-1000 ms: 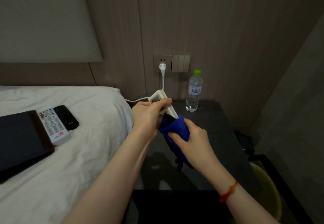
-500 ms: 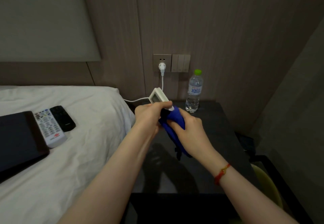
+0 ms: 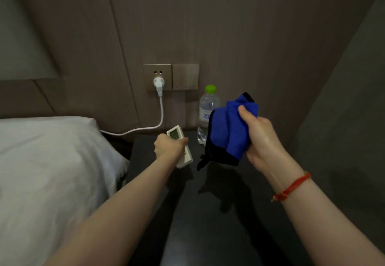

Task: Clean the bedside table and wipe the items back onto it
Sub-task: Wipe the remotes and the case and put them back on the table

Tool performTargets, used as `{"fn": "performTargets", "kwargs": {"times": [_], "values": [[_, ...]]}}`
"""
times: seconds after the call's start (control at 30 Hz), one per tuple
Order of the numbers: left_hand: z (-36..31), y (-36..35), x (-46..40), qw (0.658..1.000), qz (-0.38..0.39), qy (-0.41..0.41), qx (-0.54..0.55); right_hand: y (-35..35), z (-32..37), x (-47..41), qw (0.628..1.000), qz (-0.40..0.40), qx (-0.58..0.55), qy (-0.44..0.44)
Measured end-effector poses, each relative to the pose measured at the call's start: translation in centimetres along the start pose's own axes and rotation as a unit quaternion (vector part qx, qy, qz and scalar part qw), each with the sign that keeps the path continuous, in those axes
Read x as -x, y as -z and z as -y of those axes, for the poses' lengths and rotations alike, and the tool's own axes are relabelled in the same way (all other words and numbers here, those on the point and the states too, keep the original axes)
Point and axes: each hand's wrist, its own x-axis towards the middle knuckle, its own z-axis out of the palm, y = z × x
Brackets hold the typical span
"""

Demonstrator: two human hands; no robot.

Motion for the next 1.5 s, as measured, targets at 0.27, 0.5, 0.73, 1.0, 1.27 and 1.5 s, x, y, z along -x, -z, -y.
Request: {"fn": "performTargets", "kwargs": {"times": [0.27, 0.5, 0.73, 1.0, 1.27, 1.5], "values": [[1.2, -7.1, -5.4, 0.999, 0.014, -0.001, -0.047, 3.1, -2.0, -4.2, 0.999, -0.027, -0.03, -0.012], [1.9, -9.6, -7.6, 0.996, 0.011, -0.025, -0.081, 4.6, -4.0, -5.7, 0.999, -0.039, -0.012, -0.013], [2.1, -10.5, -7.7, 0.991, 0.036, -0.037, -0.125, 5.1, -4.5, -5.8, 0.999, -0.037, -0.006, -0.026], [1.5, -9.5, -7.1, 0.995, 0.053, -0.016, -0.079, 4.6, -4.3, -5.2, 0.999, -0.038, -0.005, -0.029], [2.2, -3.0, -3.8, 0.997, 0.046, 0.004, 0.057, 0.5, -4.1, -3.1, 0.999, 0.003, 0.008, -0.04], [3.1, 7.7, -0.9, 0.992, -0.02, -0.038, 0.121, -5.5, -4.7, 0.9, 0.997, 0.062, 0.033, -0.04]]}}
